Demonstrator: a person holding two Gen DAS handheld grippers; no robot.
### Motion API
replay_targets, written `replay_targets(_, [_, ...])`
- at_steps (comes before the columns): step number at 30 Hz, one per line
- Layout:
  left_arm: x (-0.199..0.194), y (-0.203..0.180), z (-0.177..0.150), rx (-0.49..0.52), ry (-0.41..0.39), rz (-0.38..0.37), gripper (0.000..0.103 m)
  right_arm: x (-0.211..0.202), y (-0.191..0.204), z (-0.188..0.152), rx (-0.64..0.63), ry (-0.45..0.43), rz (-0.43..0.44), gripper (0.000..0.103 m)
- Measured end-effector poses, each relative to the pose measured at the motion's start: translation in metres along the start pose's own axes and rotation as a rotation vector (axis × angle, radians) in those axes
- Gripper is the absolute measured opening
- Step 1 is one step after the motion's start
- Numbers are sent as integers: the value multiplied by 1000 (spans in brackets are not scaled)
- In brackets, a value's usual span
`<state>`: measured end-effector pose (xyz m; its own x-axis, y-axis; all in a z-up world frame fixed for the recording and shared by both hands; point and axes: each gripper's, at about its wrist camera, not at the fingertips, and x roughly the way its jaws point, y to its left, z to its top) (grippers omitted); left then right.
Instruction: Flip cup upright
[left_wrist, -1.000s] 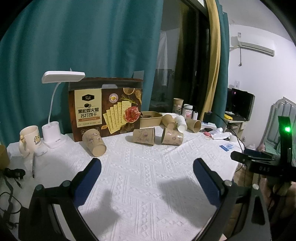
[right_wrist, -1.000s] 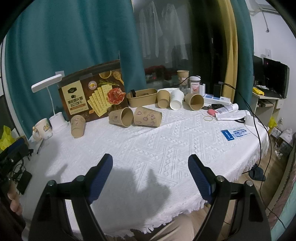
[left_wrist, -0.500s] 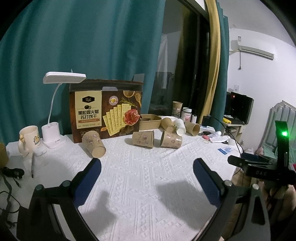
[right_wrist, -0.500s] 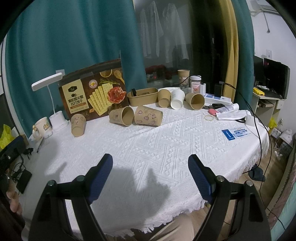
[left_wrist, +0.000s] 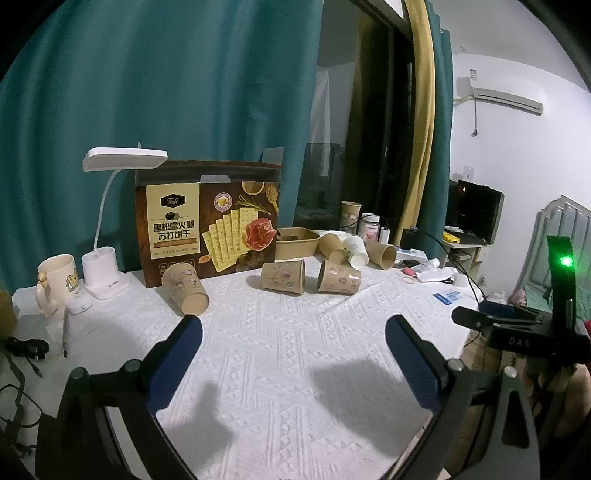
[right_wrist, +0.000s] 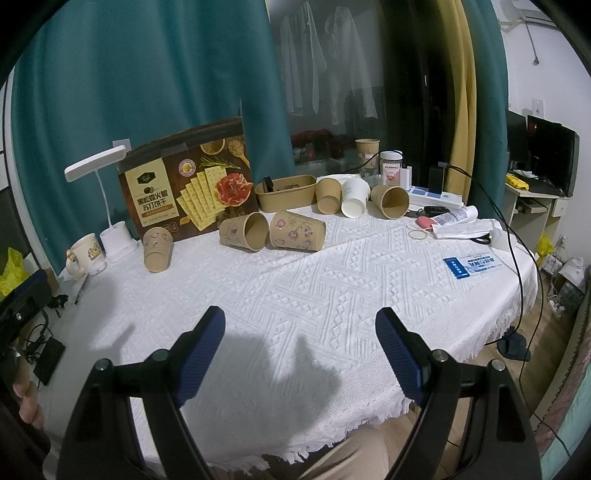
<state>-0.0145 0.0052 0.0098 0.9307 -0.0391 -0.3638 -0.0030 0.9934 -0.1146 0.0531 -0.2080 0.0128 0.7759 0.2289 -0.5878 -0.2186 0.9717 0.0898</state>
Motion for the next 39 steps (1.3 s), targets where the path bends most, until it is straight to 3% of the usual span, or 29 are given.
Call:
replay_targets(34, [0,2,5,-2,2,-3,100,2,5,4,-12,4,12,82])
replay_targets(37, [3,3,4,16,1,18,99,9,6,5,-16,11,12,82])
replay_targets(39, [6,1,4,68,-16,80,99,16,4,6,-19,20,10,82])
